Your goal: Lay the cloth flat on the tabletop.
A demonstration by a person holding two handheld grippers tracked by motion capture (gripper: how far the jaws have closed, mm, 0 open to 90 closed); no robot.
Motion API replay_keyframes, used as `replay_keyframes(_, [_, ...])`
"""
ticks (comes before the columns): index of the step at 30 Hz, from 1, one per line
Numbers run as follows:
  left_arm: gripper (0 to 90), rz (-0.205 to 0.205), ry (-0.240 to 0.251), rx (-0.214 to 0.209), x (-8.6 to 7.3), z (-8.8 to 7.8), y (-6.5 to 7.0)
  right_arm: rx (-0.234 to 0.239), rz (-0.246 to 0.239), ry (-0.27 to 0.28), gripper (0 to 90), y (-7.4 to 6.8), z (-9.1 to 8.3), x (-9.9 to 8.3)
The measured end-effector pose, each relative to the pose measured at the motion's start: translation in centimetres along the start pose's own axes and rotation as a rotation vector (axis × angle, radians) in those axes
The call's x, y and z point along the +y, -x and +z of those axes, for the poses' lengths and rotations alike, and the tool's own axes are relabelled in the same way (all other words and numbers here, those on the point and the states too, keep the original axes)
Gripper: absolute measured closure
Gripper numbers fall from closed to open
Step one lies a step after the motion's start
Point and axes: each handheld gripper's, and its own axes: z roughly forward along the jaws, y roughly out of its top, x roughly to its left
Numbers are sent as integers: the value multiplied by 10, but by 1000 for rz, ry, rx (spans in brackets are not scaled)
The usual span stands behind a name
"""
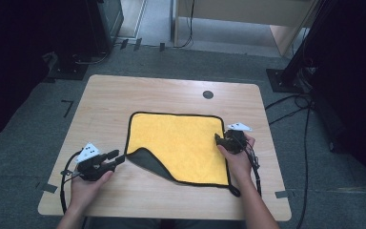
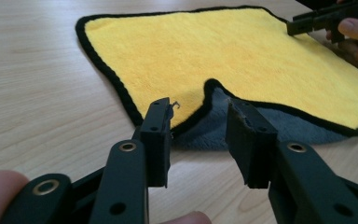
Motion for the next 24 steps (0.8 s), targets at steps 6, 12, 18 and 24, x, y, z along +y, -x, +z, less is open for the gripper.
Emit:
replay_keyframes(6, [553, 2, -23, -3, 7, 23, 8, 1, 0, 0, 375, 0, 0, 0])
replay_keyframes(12, [532, 9, -19, 3, 18, 35, 16, 0, -1, 0, 376, 0, 0, 0])
replay_keyframes(18, [510, -9, -157, 61, 17, 64, 21, -1, -3, 2, 376, 0, 0, 0])
replay_keyframes(24, [842, 60, -186, 71, 12, 58, 23, 0, -1, 1, 376, 0, 0, 0])
